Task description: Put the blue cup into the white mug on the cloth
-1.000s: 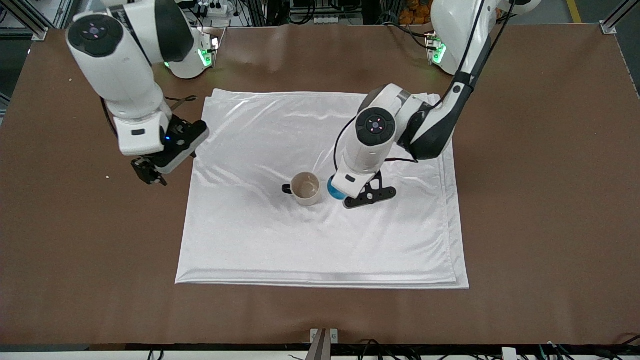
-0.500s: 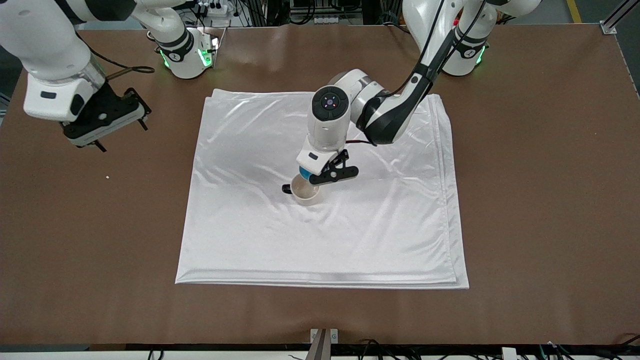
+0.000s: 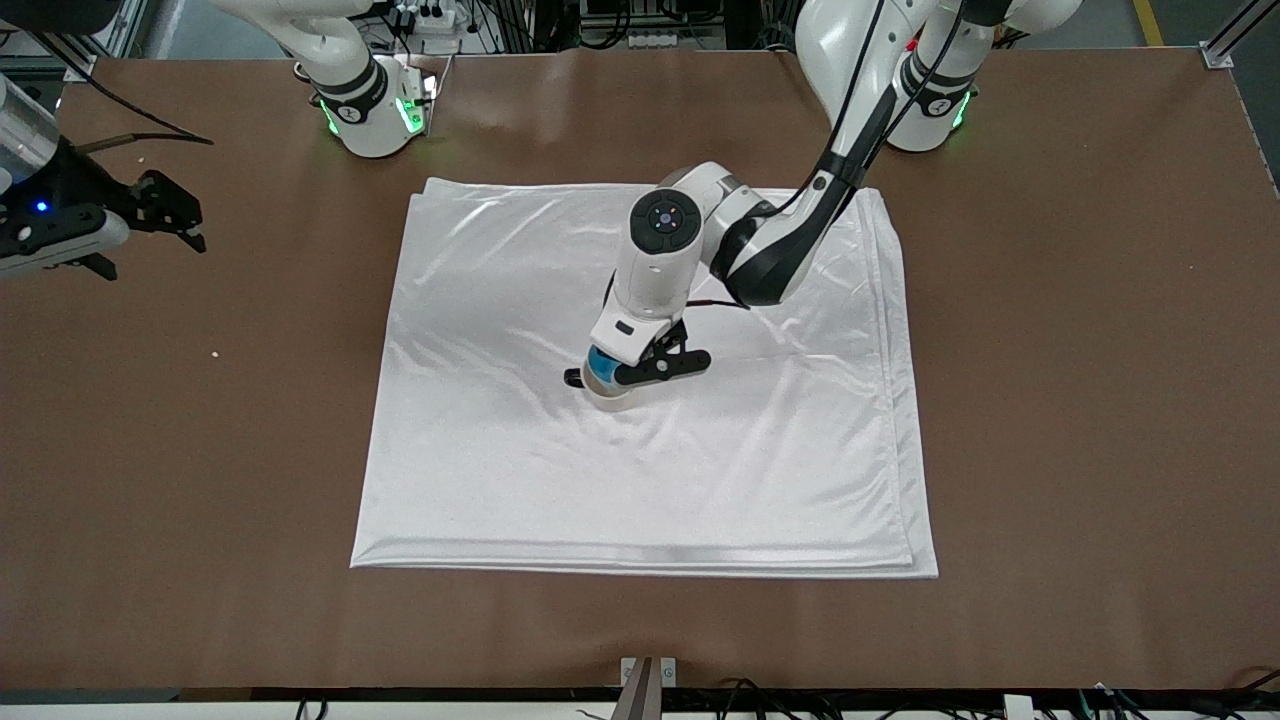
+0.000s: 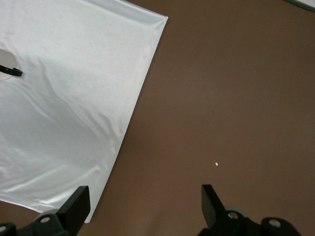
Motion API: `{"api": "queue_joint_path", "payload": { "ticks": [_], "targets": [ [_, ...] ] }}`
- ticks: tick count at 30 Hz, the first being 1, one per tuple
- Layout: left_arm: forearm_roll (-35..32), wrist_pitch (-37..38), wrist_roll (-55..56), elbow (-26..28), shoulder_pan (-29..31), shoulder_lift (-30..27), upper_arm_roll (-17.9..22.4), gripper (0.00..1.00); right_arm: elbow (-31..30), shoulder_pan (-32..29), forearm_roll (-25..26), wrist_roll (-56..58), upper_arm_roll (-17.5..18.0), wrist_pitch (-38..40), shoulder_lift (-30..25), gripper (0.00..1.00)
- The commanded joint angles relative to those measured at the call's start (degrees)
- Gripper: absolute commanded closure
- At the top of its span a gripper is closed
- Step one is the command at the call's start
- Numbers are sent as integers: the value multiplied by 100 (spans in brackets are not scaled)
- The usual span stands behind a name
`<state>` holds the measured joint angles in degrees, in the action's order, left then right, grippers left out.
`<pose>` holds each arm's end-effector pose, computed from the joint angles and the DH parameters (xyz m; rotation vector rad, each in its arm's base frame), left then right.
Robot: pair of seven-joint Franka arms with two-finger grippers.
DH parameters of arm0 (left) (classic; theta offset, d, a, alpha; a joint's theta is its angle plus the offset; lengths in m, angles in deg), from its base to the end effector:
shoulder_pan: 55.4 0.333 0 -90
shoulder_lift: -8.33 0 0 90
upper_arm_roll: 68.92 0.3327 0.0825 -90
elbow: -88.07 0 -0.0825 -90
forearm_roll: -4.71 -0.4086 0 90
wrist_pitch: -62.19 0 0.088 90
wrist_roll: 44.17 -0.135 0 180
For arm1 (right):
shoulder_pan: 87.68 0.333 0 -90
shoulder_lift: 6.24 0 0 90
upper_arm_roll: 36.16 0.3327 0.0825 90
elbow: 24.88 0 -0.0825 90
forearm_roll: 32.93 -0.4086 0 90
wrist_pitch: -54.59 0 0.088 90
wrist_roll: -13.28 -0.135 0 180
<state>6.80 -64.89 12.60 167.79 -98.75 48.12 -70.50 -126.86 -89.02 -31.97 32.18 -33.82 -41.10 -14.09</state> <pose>0.5520 -0.5477 0.2844 2.9875 0.3515 0.0701 0.5414 0.0086 0.5941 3.0680 0.5400 0.0363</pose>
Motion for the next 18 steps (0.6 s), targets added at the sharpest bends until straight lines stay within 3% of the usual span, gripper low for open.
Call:
{"api": "queue_joint_path", "payload": {
  "ticks": [1,12,18],
  "targets": [
    [54,-203,79,-44,-33,169,35,100,362,-104,-105,-317,56,306,-6,0],
    [54,-326,79,-44,-103,327,43,100,1521,-253,-88,-317,56,1061,591,0],
    [63,-335,79,-44,-103,415,43,99,1637,-359,-88,-326,56,1080,680,0]
  ]
}}
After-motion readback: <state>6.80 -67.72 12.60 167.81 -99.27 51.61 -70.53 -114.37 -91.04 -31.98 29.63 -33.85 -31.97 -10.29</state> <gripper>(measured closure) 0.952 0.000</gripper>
